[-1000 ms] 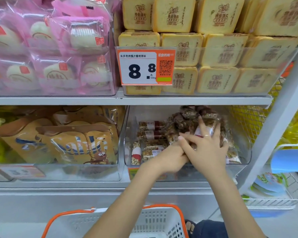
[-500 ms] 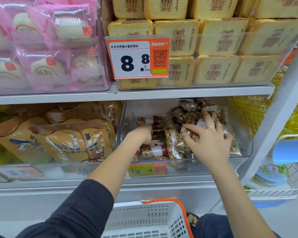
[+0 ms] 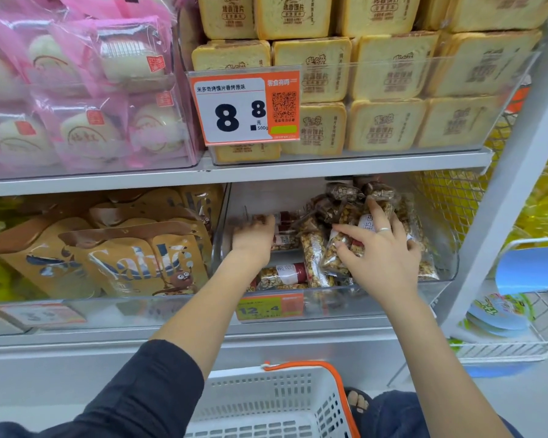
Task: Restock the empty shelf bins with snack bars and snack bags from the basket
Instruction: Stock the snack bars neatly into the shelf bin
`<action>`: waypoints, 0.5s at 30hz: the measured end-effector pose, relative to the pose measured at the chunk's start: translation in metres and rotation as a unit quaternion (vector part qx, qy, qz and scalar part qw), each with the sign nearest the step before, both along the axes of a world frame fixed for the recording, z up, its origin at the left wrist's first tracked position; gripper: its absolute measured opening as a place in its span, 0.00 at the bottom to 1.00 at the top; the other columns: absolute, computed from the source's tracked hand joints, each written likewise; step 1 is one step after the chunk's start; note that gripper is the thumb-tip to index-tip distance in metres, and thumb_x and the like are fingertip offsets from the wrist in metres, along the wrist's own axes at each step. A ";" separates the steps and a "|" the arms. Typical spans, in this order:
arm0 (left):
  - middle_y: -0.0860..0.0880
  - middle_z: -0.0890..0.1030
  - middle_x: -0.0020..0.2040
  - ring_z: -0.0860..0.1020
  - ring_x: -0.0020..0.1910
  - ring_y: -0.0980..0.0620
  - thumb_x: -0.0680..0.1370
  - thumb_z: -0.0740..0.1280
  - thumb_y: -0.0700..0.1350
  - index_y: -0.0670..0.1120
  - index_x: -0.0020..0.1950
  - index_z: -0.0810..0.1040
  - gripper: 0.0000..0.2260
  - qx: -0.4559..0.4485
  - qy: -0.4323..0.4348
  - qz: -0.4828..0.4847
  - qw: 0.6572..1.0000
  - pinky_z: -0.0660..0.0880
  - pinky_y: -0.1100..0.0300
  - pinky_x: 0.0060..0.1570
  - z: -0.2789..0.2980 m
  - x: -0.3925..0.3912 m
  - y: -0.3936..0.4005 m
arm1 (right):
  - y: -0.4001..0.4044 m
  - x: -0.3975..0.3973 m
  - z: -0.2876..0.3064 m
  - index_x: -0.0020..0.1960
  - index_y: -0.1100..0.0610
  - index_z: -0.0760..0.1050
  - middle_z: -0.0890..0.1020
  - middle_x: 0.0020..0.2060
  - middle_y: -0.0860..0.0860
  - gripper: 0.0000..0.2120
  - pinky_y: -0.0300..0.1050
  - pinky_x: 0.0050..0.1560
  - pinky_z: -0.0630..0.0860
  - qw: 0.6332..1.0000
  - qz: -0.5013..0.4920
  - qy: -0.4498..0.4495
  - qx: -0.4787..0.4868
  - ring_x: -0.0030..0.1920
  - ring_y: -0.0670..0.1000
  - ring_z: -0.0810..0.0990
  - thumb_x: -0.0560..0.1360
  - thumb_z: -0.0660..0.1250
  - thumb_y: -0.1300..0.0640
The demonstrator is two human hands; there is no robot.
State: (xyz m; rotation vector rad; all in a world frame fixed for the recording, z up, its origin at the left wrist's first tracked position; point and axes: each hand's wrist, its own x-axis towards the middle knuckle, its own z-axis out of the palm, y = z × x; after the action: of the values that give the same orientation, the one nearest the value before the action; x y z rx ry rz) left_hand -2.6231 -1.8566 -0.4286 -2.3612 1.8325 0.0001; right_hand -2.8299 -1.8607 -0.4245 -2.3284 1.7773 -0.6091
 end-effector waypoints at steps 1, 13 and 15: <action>0.40 0.73 0.64 0.73 0.62 0.40 0.75 0.65 0.34 0.44 0.75 0.52 0.33 0.022 0.023 -0.014 0.999 0.72 0.49 0.55 0.002 0.003 0.002 | 0.000 0.000 0.000 0.59 0.29 0.72 0.53 0.76 0.42 0.13 0.66 0.66 0.60 1.000 0.002 0.000 -0.001 0.75 0.57 0.53 0.75 0.60 0.39; 0.44 0.80 0.52 0.79 0.49 0.44 0.69 0.72 0.47 0.43 0.62 0.73 0.23 -0.149 0.158 -0.026 0.976 0.78 0.53 0.45 0.034 0.002 0.028 | 0.000 -0.003 0.000 0.59 0.29 0.72 0.53 0.76 0.41 0.13 0.65 0.66 0.60 1.000 0.012 -0.003 -0.001 0.76 0.57 0.52 0.75 0.60 0.38; 0.44 0.80 0.52 0.79 0.49 0.44 0.69 0.71 0.44 0.44 0.62 0.73 0.23 -0.169 0.172 -0.039 0.970 0.78 0.52 0.48 0.039 0.004 0.032 | -0.001 -0.003 0.000 0.59 0.29 0.72 0.53 0.76 0.41 0.13 0.65 0.67 0.60 1.000 0.009 -0.004 -0.002 0.76 0.57 0.52 0.75 0.60 0.38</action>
State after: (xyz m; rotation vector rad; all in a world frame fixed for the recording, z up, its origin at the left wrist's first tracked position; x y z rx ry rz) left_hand -2.6191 -1.8248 -0.3899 -2.6508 2.2411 0.1025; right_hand -2.8326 -1.8613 -0.4249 -2.3388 1.7528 -0.6190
